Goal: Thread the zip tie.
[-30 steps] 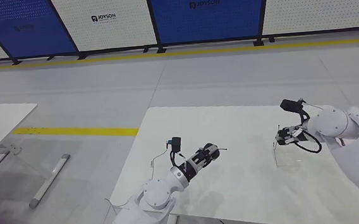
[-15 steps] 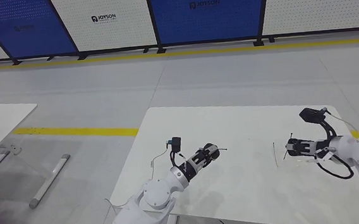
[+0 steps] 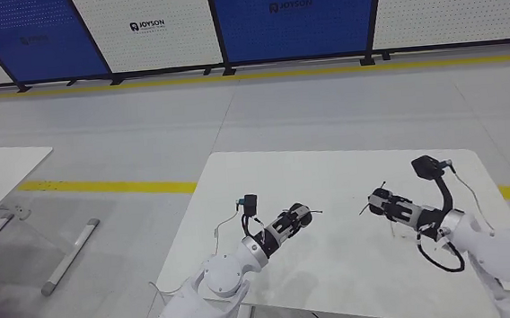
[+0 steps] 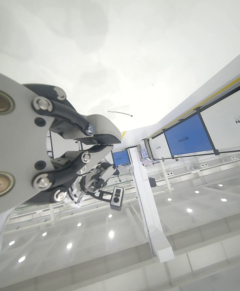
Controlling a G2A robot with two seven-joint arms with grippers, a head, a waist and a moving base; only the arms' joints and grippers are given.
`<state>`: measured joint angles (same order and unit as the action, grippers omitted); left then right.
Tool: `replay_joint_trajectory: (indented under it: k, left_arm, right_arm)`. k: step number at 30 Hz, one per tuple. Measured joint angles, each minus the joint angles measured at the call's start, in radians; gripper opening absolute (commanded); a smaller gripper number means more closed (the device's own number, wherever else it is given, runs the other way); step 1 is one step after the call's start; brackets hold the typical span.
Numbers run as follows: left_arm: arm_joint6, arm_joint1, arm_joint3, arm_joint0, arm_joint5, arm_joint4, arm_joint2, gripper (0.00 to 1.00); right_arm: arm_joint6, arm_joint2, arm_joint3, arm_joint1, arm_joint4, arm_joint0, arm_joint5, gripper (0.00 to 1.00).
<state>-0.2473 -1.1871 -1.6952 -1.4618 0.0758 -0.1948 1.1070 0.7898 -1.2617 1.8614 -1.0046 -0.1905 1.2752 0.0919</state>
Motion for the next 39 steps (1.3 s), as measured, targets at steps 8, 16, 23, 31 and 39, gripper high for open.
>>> replay_joint_trajectory:
  k: [8,16,23,31,39]
  left_arm:
    - [0.000,0.000,0.000,0.000,0.000,0.000,0.000,0.00]
    - [0.001,0.000,0.000,0.000,0.000,0.000,0.000,0.00]
    - [0.029,-0.010,0.005,0.008,0.002,-0.031,-0.036,0.00]
    - [0.046,-0.015,0.011,0.012,0.016,-0.050,-0.046,0.00]
    - [0.046,-0.015,0.011,0.012,0.016,-0.050,-0.046,0.00]
  right_arm:
    - [0.003,0.059,-0.018,-0.011,0.030,-0.020,0.026,0.00]
    - [0.001,0.059,-0.018,-0.011,0.029,-0.019,0.026,0.00]
    - [-0.232,0.128,-0.007,-0.034,0.003,0.014,0.003,0.00]
    - [-0.261,0.142,-0.011,-0.038,-0.009,0.009,0.013,0.00]
    - [-0.261,0.142,-0.011,-0.038,-0.009,0.009,0.013,0.00]
